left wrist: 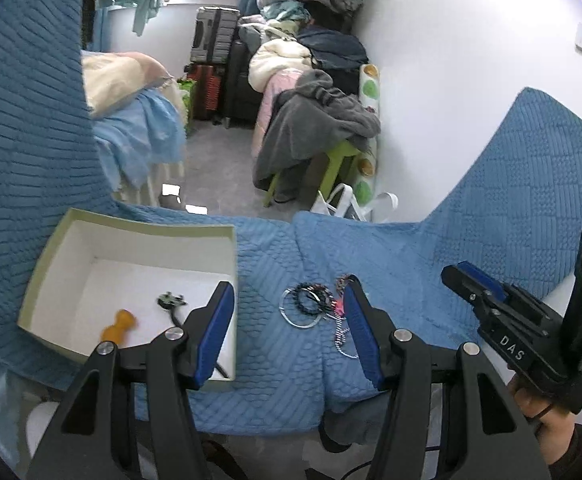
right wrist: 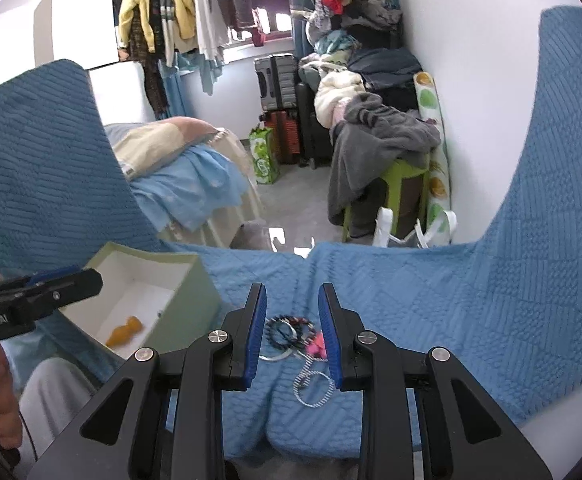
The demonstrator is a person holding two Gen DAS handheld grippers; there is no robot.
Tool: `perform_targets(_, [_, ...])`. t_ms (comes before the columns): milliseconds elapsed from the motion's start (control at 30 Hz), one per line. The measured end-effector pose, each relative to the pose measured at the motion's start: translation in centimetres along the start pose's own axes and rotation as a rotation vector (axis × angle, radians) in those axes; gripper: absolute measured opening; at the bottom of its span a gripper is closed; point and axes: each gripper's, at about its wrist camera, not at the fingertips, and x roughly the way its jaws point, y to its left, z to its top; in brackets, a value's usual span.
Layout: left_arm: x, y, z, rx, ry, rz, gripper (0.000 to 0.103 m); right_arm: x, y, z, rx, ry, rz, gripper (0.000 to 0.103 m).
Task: Organize jewelry
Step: 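Move both tools back over the jewelry pile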
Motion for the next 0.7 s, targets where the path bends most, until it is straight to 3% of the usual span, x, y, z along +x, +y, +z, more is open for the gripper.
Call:
perform_targets(333, [4.1,-3.1,-2.0,0.007,0.055,-0.061,0.057,1.0,-3.9,-3.0,0.062,0.038,0.034,0.025])
perform_targets(700, [11.3,-3.2,-3.1,-0.046,0.157,-0.098,0.056,6.1,-7.1,-3.8,0.125,0.136,0.094,0.025])
